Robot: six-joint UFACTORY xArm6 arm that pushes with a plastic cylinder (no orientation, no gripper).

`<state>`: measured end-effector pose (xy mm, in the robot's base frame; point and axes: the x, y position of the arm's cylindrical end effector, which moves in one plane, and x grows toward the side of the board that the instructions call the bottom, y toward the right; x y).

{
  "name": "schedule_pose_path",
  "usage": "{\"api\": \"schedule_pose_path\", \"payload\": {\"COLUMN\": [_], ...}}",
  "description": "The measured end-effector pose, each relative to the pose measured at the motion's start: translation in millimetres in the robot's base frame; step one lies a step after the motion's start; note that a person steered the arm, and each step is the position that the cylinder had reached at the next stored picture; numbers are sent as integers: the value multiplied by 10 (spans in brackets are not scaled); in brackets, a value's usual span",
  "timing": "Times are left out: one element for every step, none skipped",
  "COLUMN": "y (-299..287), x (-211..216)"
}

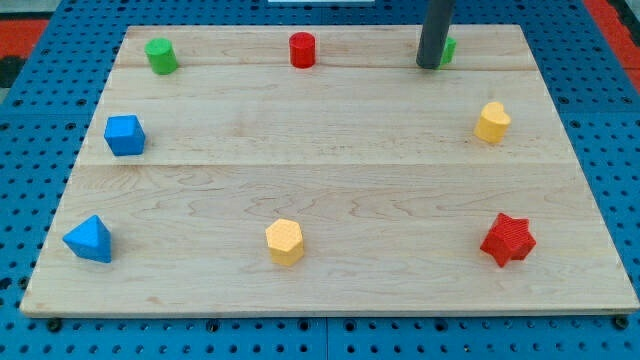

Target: Move the red circle right and down a bit

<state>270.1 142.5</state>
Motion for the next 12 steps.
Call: {"api": "schedule_pose_path", "payload": {"y": [-180,-763,-606,-506,-980,-1685,-2191,-2622,-2536,-2119,-1564,-1371], "x": [67,84,139,139,251,296,286,15,-333,-456,-429,-202]}}
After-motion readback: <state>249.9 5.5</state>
